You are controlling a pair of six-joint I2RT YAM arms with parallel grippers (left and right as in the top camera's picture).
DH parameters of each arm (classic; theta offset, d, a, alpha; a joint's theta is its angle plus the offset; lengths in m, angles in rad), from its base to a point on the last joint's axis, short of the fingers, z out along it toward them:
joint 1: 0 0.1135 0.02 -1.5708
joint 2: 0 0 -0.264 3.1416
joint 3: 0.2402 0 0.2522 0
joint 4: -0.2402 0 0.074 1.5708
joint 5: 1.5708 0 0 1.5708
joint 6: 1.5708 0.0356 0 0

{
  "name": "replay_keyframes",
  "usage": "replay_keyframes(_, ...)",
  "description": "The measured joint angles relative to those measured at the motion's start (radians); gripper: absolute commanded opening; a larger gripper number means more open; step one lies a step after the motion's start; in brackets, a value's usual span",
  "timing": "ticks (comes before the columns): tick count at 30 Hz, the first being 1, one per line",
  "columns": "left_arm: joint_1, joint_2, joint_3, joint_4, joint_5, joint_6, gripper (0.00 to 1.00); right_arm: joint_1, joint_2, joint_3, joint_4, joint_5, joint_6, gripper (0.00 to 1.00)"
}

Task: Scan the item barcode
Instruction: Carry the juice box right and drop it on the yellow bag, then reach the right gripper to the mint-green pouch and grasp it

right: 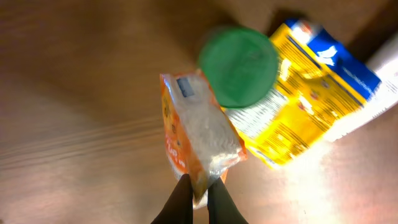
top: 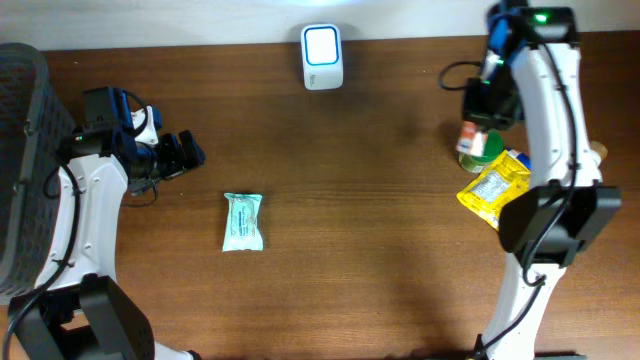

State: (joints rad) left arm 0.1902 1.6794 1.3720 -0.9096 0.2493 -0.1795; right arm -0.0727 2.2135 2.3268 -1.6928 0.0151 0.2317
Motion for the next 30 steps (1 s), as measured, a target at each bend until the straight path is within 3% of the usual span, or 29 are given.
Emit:
replay_keyframes(2, 0.0, 0.0, 0.0, 0.0, 0.0, 0.0, 0.99, -0.045, 0.0, -0.029, 0.001, -0.003, -0.004, 0.07)
replay_keyframes(3, 0.0, 0.0, 0.0, 0.0, 0.0, 0.0, 0.99, -0.069, 0.0, -0.041, 0.007, -0.003, -0.006, 0.19)
replay_keyframes(5, 0.0, 0.0, 0.0, 0.0, 0.0, 0.0, 0.99, -0.105, 0.0, -0.055, 0.023, -0.006, -0.01, 0.33)
replay_keyframes(8, 0.0, 0.0, 0.0, 0.0, 0.0, 0.0, 0.99, -0.156, 0.0, -0.059, 0.039, -0.03, -0.017, 0.39)
replay_keyframes(10, 0.0, 0.0, 0.0, 0.0, 0.0, 0.0, 0.99, -0.169, 0.0, -0.059, 0.04, -0.062, -0.035, 0.51)
replay_keyframes(16, 0.0, 0.0, 0.0, 0.0, 0.0, 0.0, 0.99, -0.131, 0.0, -0.046, 0.021, -0.262, -0.171, 0.57)
replay_keyframes(18, 0.0, 0.0, 0.0, 0.0, 0.0, 0.0, 0.99, -0.055, 0.0, -0.034, 0.029, -0.349, -0.228, 0.61)
replay_keyframes(20, 0.0, 0.0, 0.0, 0.0, 0.0, 0.0, 0.99, 0.021, 0.0, -0.032, 0.056, -0.383, -0.247, 0.74)
replay_keyframes(21, 0.0, 0.0, 0.0, 0.001, 0.0, 0.0, 0.99, 0.066, 0.0, -0.032, 0.071, -0.396, -0.255, 0.9)
replay_keyframes(22, 0.0, 0.0, 0.0, 0.0, 0.0, 0.0, 0.99, 0.101, 0.0, -0.032, 0.082, -0.406, -0.254, 0.98)
replay_keyframes(27, 0.0, 0.0, 0.0, 0.0, 0.0, 0.0, 0.99, 0.323, 0.0, -0.034, 0.214, -0.456, -0.208, 0.99)
replay_keyframes(30, 0.0, 0.0, 0.0, 0.0, 0.0, 0.0, 0.99, 0.42, 0.003, -0.049, 0.286, -0.48, -0.158, 0.86)
